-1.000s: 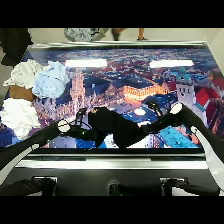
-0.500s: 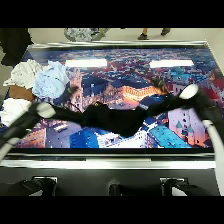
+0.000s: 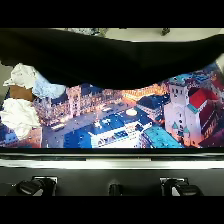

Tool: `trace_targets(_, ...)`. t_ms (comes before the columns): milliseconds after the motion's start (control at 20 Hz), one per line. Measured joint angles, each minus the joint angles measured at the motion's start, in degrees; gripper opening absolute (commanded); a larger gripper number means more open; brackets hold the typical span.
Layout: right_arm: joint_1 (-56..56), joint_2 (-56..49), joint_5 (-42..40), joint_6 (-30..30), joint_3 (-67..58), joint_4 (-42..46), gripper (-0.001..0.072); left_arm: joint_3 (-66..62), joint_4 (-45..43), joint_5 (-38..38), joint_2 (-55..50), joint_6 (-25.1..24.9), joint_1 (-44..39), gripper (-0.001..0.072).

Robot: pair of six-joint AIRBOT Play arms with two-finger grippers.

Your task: Fold the shirts.

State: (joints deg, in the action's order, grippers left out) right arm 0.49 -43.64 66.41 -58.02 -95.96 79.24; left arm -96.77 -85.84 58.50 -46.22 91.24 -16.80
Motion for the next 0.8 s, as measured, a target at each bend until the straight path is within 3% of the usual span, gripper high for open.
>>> trace_targets(150, 0.00, 3.13, 4.52, -1.51, -0.83, 2.93, 0.0042, -1.38, -2.08, 1.46, 2.32, 0.28, 0.07, 0.0027)
trace_targets(300, 0.00, 2.38, 15.65, -2.05, 1.09, 4.70, 0.0043, 1.29, -6.32, 6.60, 2.89, 0.48, 0.13, 0.0028)
trace_targets(400, 0.00, 0.92, 23.32, -1.97, 7.15, 3.91, 0.0043, 7.80, -6.56, 8.68, 2.99, 0.48, 0.13, 0.0028)
trace_targets(500, 0.00, 0.28, 24.13, -1.29, 16.33, 3.69, 0.0043, 17.62, -5.73, 7.65, 3.08, 0.46, 0.15, 0.0028)
trace_targets(650, 0.00, -2.36, 10.27, -0.98, 32.02, 5.01, 0.0043, 33.55, -5.16, -2.32, 1.97, 0.46, 0.26, 0.0028)
trace_targets(800, 0.00, -9.94, -9.73, -5.51, 40.37, 5.03, 0.0044, 43.43, -4.57, -15.02, -2.93, 0.48, 0.26, 0.0028)
